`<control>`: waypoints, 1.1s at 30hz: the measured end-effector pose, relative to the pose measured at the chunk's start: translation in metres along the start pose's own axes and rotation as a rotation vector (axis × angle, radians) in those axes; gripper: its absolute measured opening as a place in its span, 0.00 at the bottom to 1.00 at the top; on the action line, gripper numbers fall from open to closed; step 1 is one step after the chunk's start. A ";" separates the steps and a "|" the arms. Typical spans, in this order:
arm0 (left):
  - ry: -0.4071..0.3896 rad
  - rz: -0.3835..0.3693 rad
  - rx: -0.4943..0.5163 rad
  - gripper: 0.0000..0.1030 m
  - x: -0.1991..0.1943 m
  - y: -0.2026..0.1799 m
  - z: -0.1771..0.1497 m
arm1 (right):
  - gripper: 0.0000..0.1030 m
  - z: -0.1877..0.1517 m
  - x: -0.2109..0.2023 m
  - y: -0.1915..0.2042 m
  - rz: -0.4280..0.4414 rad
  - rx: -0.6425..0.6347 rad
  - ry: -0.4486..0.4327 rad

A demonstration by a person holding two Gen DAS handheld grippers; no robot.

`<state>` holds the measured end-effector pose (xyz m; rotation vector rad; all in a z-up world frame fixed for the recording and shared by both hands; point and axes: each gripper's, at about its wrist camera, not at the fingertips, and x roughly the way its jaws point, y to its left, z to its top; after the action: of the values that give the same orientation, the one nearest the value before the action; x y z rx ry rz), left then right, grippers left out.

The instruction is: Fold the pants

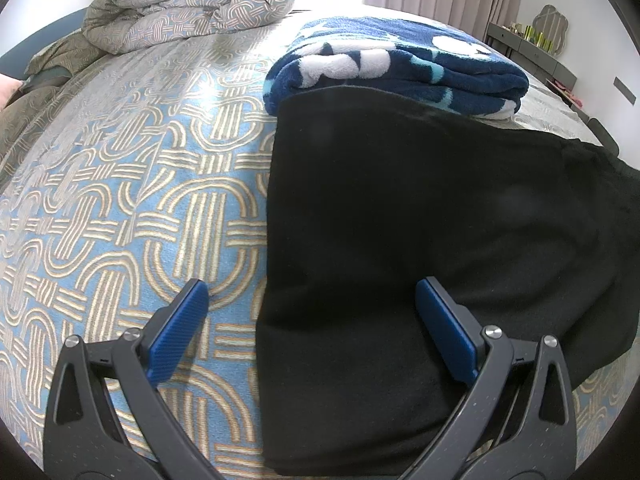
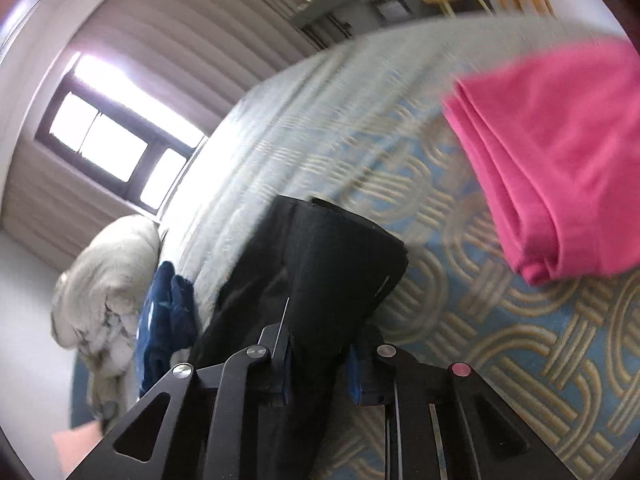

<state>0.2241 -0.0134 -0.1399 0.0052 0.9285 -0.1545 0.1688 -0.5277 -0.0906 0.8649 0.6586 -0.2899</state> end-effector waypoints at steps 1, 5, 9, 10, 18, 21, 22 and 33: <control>0.000 -0.003 -0.001 1.00 0.000 0.001 0.000 | 0.19 0.000 -0.004 0.010 -0.006 -0.028 -0.009; -0.001 -0.019 -0.013 1.00 -0.001 0.004 0.001 | 0.19 -0.007 -0.017 0.047 -0.005 -0.129 -0.041; -0.002 -0.052 -0.039 1.00 -0.001 0.010 0.000 | 0.19 -0.023 -0.027 0.091 0.022 -0.220 -0.055; -0.003 -0.058 -0.044 1.00 -0.001 0.011 0.000 | 0.19 -0.028 -0.027 0.105 0.028 -0.245 -0.058; -0.044 -0.172 -0.128 0.99 -0.008 0.027 0.000 | 0.19 -0.100 -0.025 0.215 0.109 -0.505 -0.046; -0.118 -0.345 -0.291 0.99 -0.016 0.061 -0.006 | 0.19 -0.138 -0.021 0.250 0.181 -0.578 -0.005; -0.142 -0.382 -0.365 0.99 -0.017 0.075 -0.011 | 0.19 -0.155 -0.017 0.265 0.214 -0.610 0.025; -0.237 -0.465 -0.580 0.97 -0.019 0.112 -0.021 | 0.21 -0.313 0.063 0.305 0.282 -0.894 0.376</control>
<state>0.2107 0.1011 -0.1442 -0.7546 0.6978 -0.3042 0.2362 -0.0919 -0.0925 0.1319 0.8950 0.4201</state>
